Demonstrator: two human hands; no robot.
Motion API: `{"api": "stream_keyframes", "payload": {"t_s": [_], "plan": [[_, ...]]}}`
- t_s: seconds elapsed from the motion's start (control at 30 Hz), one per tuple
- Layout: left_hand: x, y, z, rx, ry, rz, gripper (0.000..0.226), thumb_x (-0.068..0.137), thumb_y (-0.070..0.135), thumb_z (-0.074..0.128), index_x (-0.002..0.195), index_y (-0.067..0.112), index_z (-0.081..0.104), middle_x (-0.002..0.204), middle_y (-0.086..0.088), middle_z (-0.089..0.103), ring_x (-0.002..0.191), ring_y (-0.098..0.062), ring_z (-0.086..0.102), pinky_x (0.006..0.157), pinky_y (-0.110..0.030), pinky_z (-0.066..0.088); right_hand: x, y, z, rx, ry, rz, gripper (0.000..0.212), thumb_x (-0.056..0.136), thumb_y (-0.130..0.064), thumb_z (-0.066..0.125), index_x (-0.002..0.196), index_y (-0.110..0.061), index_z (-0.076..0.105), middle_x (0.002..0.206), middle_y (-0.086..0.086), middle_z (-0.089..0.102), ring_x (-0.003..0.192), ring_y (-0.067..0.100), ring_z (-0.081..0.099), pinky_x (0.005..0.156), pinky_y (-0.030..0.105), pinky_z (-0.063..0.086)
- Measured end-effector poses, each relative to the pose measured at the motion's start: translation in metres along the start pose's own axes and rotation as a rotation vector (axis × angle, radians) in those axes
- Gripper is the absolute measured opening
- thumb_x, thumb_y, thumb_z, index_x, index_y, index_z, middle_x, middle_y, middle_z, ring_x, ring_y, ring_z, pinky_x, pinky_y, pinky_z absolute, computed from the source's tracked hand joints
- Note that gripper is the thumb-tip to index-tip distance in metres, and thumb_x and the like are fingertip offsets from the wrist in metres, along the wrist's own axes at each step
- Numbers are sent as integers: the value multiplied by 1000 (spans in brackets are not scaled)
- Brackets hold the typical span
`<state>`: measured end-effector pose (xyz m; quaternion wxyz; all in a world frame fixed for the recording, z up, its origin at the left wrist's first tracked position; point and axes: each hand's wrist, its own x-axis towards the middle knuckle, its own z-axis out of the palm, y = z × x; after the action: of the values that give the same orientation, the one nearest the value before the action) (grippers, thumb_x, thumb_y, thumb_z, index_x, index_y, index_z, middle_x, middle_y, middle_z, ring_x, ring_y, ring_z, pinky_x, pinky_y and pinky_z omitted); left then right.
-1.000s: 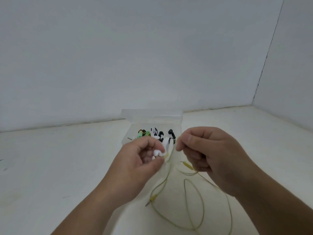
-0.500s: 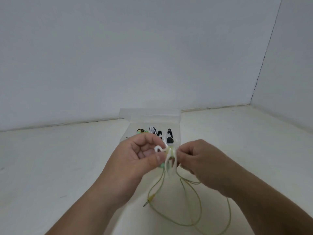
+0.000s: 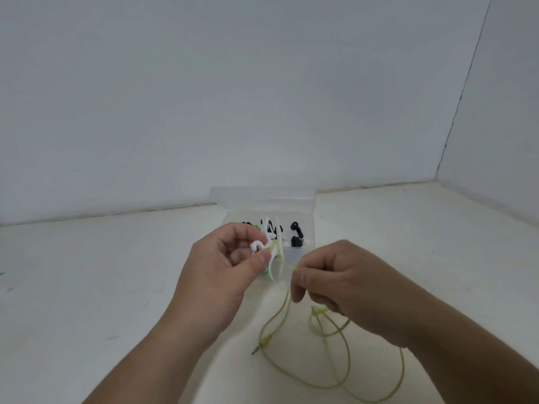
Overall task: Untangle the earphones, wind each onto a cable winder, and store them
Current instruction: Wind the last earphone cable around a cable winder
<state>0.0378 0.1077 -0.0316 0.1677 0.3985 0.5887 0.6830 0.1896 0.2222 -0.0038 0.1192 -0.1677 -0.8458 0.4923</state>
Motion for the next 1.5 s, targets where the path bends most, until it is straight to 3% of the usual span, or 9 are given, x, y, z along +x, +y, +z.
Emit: {"api": "stream_keyframes", "payload": {"t_s": [0.2,0.4,0.53,0.6,0.7,0.97,1.17,1.33,1.5], "plan": [[-7,2,5,308,-141,70,24,81,3,78,81,26,71,62,19,56,61,-2,52,61,-14,44,-1,-2,-8,238,135,-77,28,94,-9,57,70,-8,72,53,6,41,47,14,30,44,22,26],[-8,3,5,164,-366,-58,21,83,1,76,82,21,71,63,9,59,60,-8,54,66,-27,47,1,1,-14,-103,429,-221,26,84,-18,75,59,-15,67,43,-9,41,40,5,34,43,14,32],[-7,5,3,-3,-425,-72,15,74,14,82,85,17,72,71,-29,54,71,-28,52,72,-40,44,3,5,-18,-11,421,-168,24,84,-22,75,62,-16,69,46,-6,41,43,9,32,43,15,31],[-6,4,1,-125,-403,-58,20,67,16,82,85,13,72,73,-26,58,70,-25,59,69,-33,51,4,8,-19,47,350,-65,24,88,-25,71,65,-18,72,51,0,41,48,16,32,44,18,31],[-4,4,1,-254,-333,-36,22,64,14,81,84,10,73,74,-9,67,63,-14,62,62,-18,51,4,10,-14,50,151,59,26,95,-25,62,74,-16,75,54,3,43,49,17,33,45,23,28],[0,-3,3,-220,-24,-17,29,59,30,82,84,19,74,83,-10,71,78,-20,67,74,-30,53,5,6,12,71,-69,86,32,104,-24,47,84,-13,70,51,-8,48,43,8,37,46,19,31],[0,-2,4,-239,39,-66,22,62,23,83,81,20,73,80,-10,70,75,-21,64,78,-37,52,1,1,8,68,-94,49,25,100,-25,56,83,-17,73,52,-5,50,45,14,37,48,26,31],[-1,-2,4,-40,110,3,17,80,-1,77,82,14,70,66,1,66,60,-7,58,63,-16,49,-3,-1,2,164,-106,25,23,99,-22,57,86,-14,74,53,1,50,43,14,35,43,22,29],[-3,1,3,125,34,60,21,82,-2,74,81,19,71,63,8,58,58,-8,50,56,-15,44,-3,-5,-5,198,26,-77,20,93,-23,64,80,-13,75,50,3,47,45,18,35,44,22,32]]}}
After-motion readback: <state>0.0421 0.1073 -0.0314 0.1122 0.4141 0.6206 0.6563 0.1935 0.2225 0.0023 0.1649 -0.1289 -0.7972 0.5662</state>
